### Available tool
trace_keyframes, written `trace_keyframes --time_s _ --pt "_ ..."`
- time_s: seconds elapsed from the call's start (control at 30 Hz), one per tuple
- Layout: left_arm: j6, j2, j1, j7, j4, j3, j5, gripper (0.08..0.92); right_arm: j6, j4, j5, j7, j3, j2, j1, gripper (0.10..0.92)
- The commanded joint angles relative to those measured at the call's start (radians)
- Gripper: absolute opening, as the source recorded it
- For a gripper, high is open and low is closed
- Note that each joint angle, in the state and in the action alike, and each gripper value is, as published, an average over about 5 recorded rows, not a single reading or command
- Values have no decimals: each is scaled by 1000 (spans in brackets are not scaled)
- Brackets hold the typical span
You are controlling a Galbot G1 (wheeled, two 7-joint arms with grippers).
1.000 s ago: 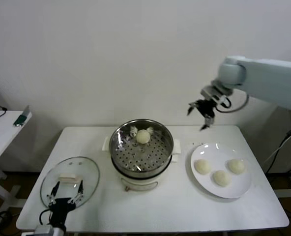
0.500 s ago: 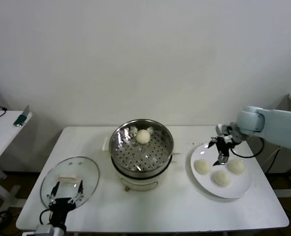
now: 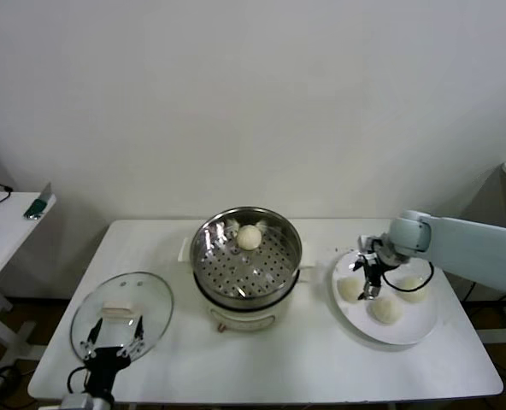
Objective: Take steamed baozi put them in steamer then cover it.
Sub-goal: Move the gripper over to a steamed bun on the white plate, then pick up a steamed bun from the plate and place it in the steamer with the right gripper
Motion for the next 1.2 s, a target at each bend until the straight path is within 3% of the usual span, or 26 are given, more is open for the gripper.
trace_keyframes --time_s 0.03,0.4,0.7,0.87,1.03,1.2 --pt "0 1 1 -2 -2 -1 -1 823 -24 -52 -17 12 53 29 -77 811" --pt "0 -3 3 -5 -9 3 3 823 2 -45 -3 -41 31 16 -22 597" --pt "3 0 4 -5 -24 5 8 823 78 27 108 -179 -245 23 457 585" --pt "8 8 5 -2 -35 10 6 823 68 34 321 -250 -291 123 742 585" --pt "12 12 3 0 -46 15 5 823 -28 147 518 -185 -208 257 817 585" --pt "11 12 3 -2 -46 12 2 823 -133 244 611 -50 -73 417 702 585"
